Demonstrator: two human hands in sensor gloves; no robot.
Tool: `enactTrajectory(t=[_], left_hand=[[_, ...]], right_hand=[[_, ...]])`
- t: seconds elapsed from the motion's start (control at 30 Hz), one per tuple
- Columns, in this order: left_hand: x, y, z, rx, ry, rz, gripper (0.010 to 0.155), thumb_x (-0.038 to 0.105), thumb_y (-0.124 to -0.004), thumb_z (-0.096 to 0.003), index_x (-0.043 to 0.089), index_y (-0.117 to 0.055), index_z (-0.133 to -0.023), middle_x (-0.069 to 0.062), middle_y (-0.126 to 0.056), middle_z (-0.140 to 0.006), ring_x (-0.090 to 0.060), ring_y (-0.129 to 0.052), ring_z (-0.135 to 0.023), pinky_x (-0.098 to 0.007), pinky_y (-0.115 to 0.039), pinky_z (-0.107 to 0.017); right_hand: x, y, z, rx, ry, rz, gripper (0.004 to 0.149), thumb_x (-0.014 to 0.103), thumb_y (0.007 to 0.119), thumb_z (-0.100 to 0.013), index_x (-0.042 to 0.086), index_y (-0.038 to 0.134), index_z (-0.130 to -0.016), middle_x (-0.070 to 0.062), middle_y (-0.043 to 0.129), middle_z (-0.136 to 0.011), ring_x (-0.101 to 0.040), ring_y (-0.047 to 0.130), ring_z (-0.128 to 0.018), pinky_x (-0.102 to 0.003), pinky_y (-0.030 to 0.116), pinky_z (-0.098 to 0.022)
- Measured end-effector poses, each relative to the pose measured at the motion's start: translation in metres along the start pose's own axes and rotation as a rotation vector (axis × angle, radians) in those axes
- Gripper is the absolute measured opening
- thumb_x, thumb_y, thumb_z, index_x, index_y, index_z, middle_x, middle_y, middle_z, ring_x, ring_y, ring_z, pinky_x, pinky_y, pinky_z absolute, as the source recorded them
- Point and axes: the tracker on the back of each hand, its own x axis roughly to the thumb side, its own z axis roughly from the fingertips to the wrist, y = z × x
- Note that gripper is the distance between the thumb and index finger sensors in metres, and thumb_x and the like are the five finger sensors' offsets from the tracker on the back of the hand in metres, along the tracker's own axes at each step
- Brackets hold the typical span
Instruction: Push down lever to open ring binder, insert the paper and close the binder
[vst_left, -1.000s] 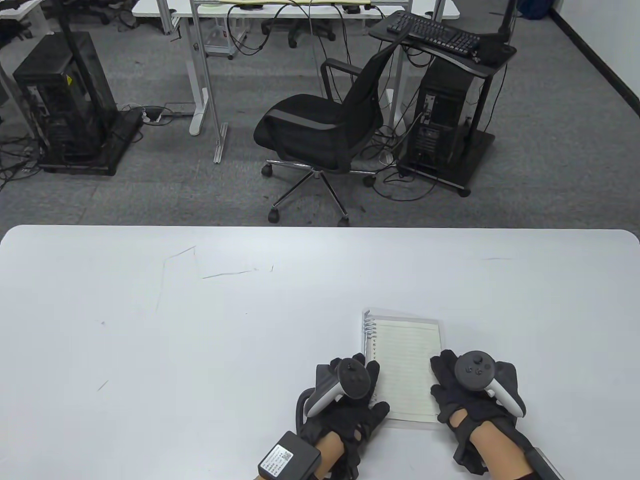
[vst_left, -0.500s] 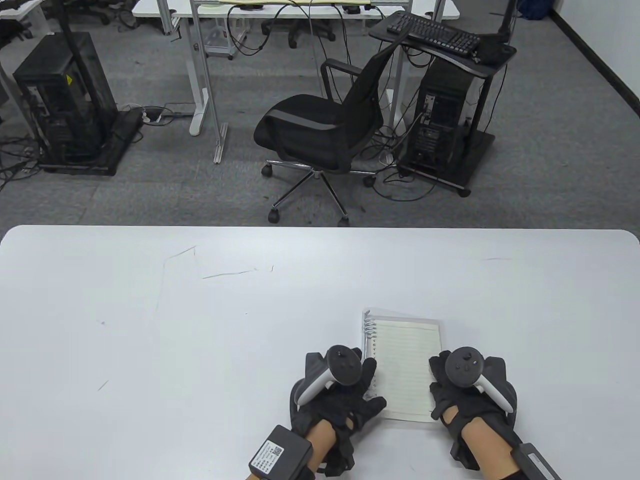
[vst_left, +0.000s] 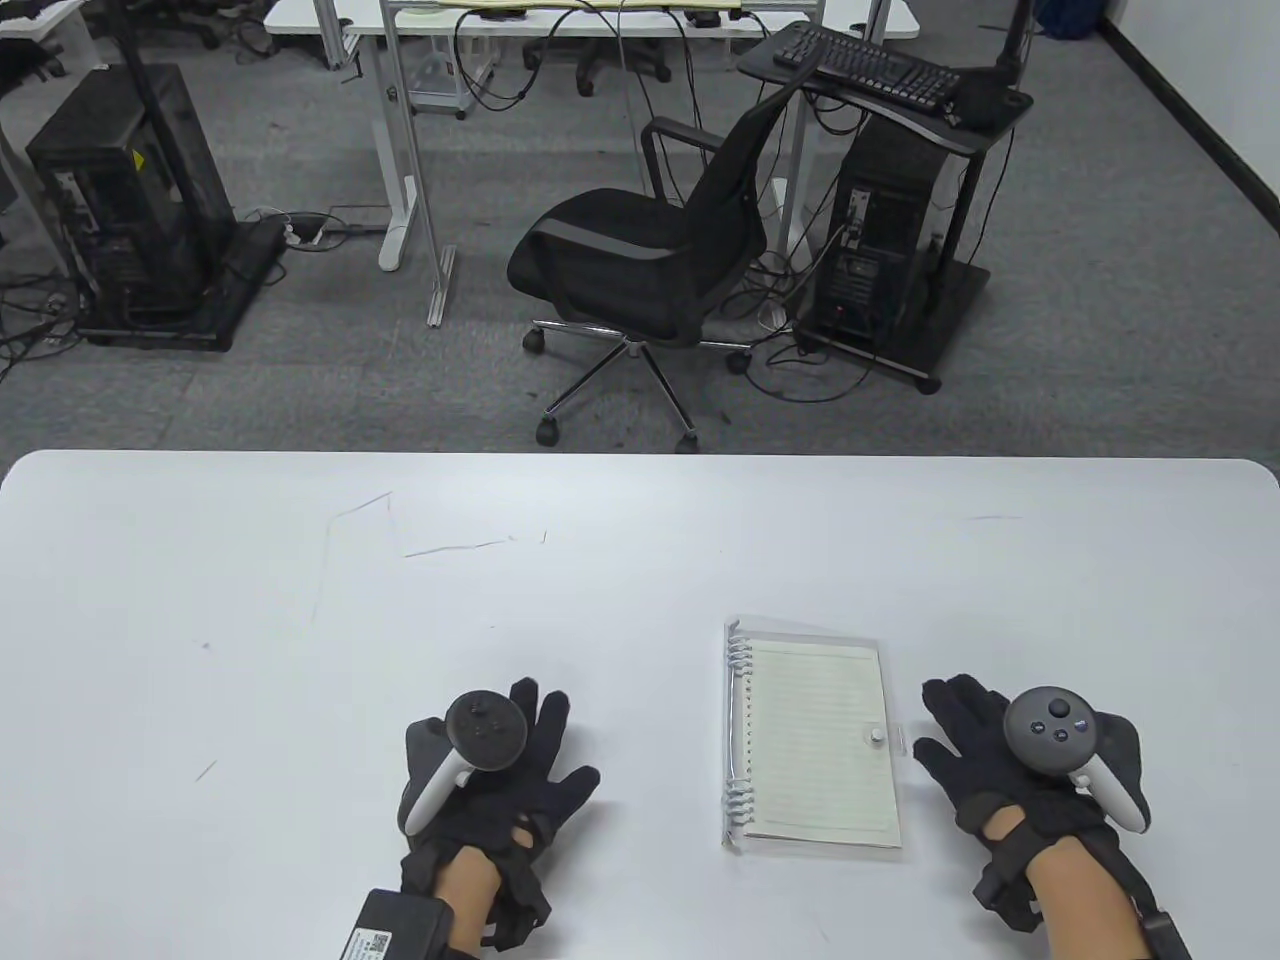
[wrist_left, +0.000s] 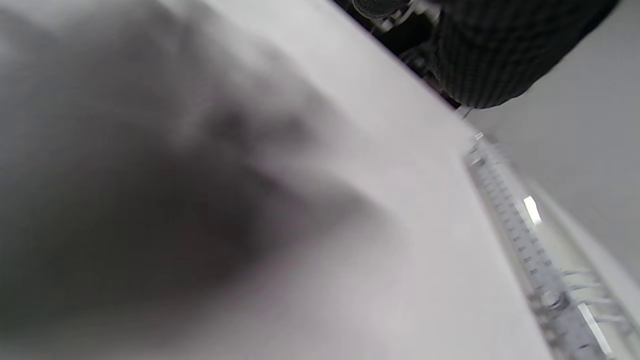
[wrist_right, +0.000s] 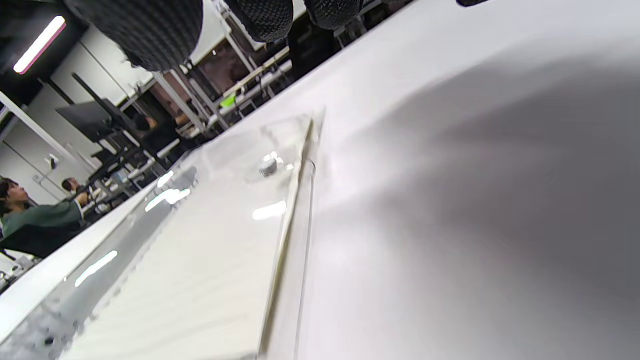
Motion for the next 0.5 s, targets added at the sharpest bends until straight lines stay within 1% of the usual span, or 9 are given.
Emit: enactTrajectory(t=[0.03,0.07,0.13,0.3,0.5], left_hand=[[-0.003,0.001,-0.002,-0.012,0.005,-0.007,0.080,0.063,-0.076,-0.0444,0.042,-0.028,-0.106,0.012,-0.001,-0.116,-0.037,0.005,-0.106,-0.062,-0.012,-0.072],[-0.005,0.001,-0.005,0.021,0.029,0.008,0.081,0.063,-0.076,-0.0442,0.042,-0.028,-0.106,0.011,-0.002,-0.116,-0.037,0.004,-0.106,-0.062,-0.012,-0.072],[-0.004,0.001,-0.008,0.026,0.033,0.016,0.081,0.062,-0.076,-0.0442,0.042,-0.029,-0.106,0.011,-0.003,-0.116,-0.037,0.003,-0.107,-0.062,-0.012,-0.072],[0.006,-0.005,-0.010,-0.006,-0.023,-0.012,0.079,0.062,-0.075,-0.0444,0.042,-0.030,-0.106,0.011,-0.005,-0.117,-0.037,0.002,-0.107,-0.062,-0.013,-0.072],[0.017,-0.007,-0.004,0.017,-0.085,-0.030,0.077,0.062,-0.074,-0.0448,0.041,-0.032,-0.106,0.010,-0.007,-0.118,-0.037,0.001,-0.107,-0.062,-0.014,-0.072]], right_hand=[[-0.001,0.001,0.000,0.018,0.004,-0.008,0.072,0.049,0.069,-0.052,0.020,0.042,-0.112,-0.015,0.027,-0.121,-0.048,0.021,-0.104,-0.071,0.038,-0.068],[-0.001,0.003,-0.001,0.037,0.001,-0.020,0.072,0.049,0.070,-0.052,0.020,0.041,-0.112,-0.015,0.026,-0.121,-0.048,0.020,-0.104,-0.071,0.037,-0.068],[0.001,0.005,-0.002,0.055,-0.006,-0.018,0.072,0.049,0.069,-0.052,0.020,0.041,-0.112,-0.015,0.025,-0.121,-0.048,0.019,-0.104,-0.071,0.036,-0.068],[0.002,0.007,-0.001,0.065,-0.015,-0.024,0.073,0.049,0.069,-0.052,0.020,0.039,-0.112,-0.015,0.025,-0.121,-0.048,0.019,-0.104,-0.071,0.037,-0.068],[0.005,0.012,-0.002,0.110,-0.023,-0.030,0.073,0.049,0.069,-0.052,0.020,0.039,-0.112,-0.015,0.025,-0.122,-0.048,0.018,-0.104,-0.071,0.036,-0.068]])
